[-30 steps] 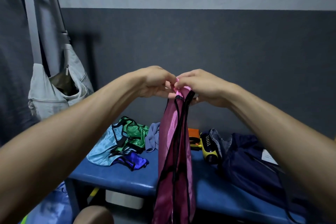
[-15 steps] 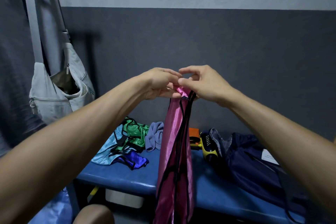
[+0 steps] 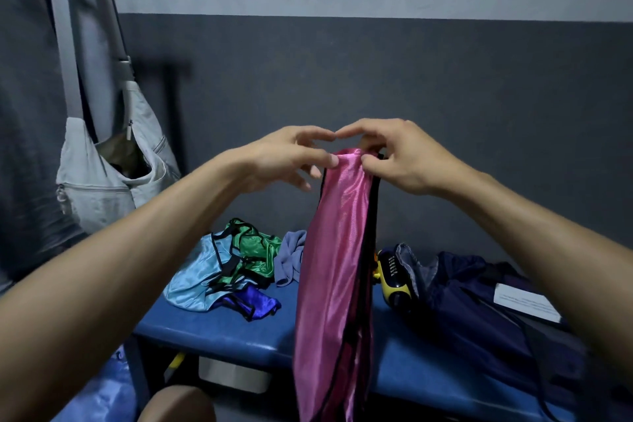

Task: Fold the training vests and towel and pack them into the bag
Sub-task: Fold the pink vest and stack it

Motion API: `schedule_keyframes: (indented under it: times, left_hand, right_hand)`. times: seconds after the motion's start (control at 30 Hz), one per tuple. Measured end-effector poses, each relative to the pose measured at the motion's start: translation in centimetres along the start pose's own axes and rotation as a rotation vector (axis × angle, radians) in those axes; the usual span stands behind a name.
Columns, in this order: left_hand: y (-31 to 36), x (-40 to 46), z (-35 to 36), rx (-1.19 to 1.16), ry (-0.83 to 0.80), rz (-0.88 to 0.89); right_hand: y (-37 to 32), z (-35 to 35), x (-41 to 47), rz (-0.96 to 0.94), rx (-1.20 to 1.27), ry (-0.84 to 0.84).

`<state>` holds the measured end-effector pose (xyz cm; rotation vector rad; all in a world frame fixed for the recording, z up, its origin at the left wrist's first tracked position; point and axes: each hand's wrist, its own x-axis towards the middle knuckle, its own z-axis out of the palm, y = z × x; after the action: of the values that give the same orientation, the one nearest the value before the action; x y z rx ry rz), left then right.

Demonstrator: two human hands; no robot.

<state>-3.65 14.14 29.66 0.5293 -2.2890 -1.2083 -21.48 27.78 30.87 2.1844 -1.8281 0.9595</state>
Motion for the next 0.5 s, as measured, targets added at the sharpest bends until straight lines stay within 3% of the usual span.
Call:
schedule_keyframes:
  times: [0.1,0.23,0.37,0.5]
  left_hand:
    - [0.2,0.1,-0.7,0.116,-0.060,0.134]
    - [1.7,0.8,-0.3,0.062,-0.193,0.249]
    - [3.3,1.0,-0.8,0.165,-0.094,0.255]
    - [4.5,1.3,-0.7,0.458,0.074,0.332]
  right_hand:
    - [-0.2,-1.6,0.2,-0.026,0.083,-0.066]
    - [-0.8,-3.1,0.6,-0.036,0.136,-0.101]
    - [0.0,-3.5,0.3,0.046,0.168,-0.012]
    - [0.5,-1.8,-0.9,0.203,0.488,0.074]
